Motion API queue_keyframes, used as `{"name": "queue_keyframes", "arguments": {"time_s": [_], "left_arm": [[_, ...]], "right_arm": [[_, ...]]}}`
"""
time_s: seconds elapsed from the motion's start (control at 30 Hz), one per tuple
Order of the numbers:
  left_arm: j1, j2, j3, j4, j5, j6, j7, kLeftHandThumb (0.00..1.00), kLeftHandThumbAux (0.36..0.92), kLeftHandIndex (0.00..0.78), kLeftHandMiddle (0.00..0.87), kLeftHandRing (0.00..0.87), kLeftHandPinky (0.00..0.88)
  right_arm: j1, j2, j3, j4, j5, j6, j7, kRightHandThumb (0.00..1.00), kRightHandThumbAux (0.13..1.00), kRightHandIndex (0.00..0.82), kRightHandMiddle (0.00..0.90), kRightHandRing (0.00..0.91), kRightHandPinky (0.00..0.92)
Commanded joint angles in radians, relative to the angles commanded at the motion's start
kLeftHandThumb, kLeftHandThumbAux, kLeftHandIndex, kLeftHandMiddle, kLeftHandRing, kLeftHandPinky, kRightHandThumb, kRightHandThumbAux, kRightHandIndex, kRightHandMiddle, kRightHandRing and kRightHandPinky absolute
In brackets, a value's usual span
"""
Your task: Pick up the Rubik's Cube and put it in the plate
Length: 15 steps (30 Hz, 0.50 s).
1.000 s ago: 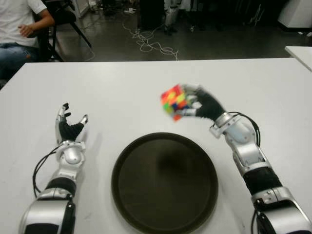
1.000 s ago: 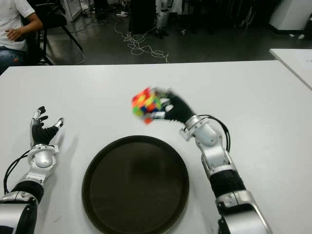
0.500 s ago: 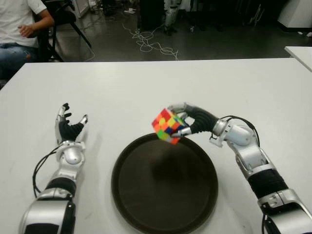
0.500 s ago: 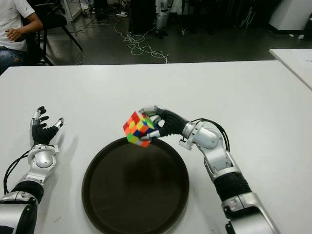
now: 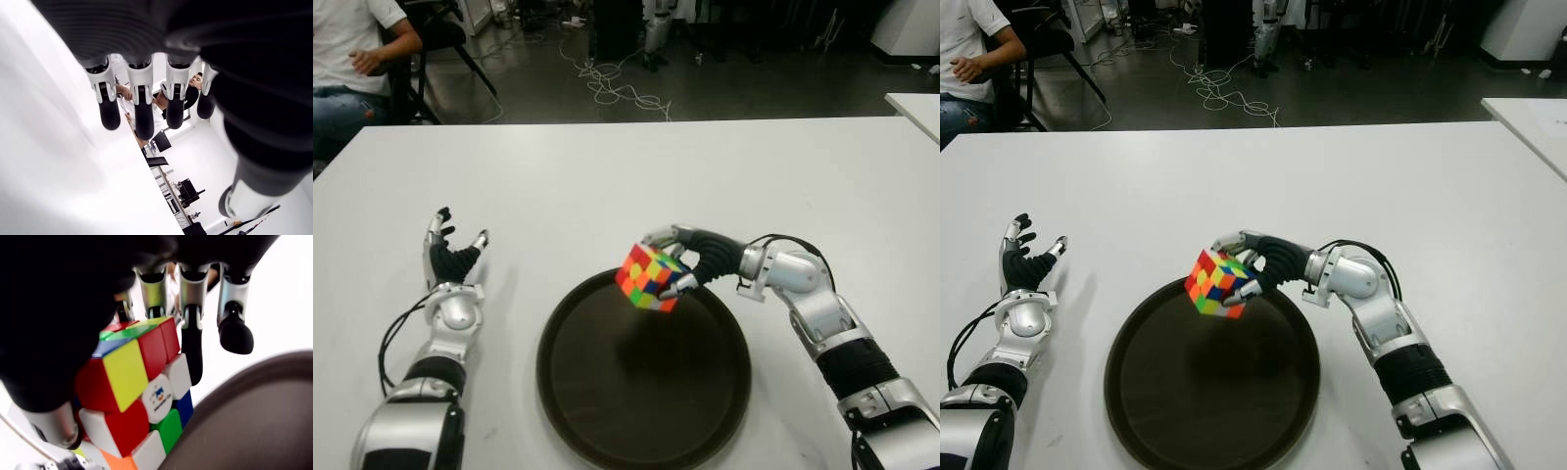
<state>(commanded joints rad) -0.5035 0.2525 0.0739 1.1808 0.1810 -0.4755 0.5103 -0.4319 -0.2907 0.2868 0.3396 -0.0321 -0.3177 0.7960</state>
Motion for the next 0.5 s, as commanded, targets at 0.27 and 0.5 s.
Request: {"name": "queue_keyframes", "arguments": {"time_s": [0.27,0.5], "left_arm": [[0.000,0.003,-0.003,0.003,0.004,0.000,0.003,0.020,0.714,0.104,0.140,0.137,0.127],[0.001,0.002,-0.009,0.003,0.012,-0.005,0.017,0.021,0.749,0.117,0.153,0.156,0.160]], "right_arm": [[0.012,-0.001,-0.002,-0.024,0.000,-0.003,0.004,0.680,0.732,0.435,0.794,0.806,0.779],[0.014,-0.006,0.005,-0.023,0.019,-0.026,0.042,0.143,0.763,0.596,0.804,0.823,0.800]]}}
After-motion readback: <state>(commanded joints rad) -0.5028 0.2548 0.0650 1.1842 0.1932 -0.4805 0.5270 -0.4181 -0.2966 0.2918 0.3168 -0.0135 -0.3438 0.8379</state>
